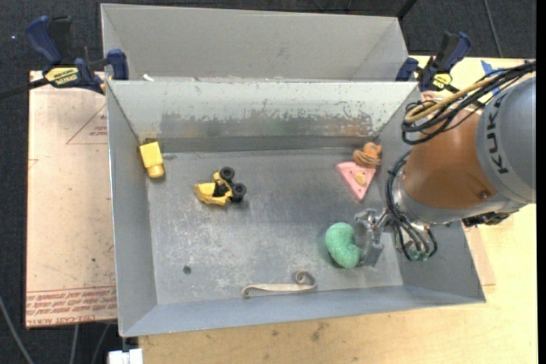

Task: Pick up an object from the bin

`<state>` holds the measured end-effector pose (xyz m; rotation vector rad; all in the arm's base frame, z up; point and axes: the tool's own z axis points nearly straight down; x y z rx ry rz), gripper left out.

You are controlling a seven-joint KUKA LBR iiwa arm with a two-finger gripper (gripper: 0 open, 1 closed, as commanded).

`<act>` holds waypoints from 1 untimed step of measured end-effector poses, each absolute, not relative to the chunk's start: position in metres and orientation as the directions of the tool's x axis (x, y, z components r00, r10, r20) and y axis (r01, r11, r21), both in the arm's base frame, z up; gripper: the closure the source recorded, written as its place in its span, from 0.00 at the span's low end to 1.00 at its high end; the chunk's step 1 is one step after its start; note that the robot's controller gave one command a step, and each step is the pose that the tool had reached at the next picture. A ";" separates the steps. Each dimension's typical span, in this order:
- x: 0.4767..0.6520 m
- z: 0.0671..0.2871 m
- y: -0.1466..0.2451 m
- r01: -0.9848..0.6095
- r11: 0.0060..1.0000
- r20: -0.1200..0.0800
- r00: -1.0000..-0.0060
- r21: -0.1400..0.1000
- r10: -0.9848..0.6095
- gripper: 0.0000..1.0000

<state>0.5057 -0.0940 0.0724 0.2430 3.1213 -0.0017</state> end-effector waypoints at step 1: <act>0.493 0.104 -0.087 0.150 0.989 0.001 -0.989 0.001 0.150 1.00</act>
Offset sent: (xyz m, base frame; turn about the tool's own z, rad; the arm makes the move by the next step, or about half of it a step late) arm -0.0065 0.0052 0.0759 -0.0486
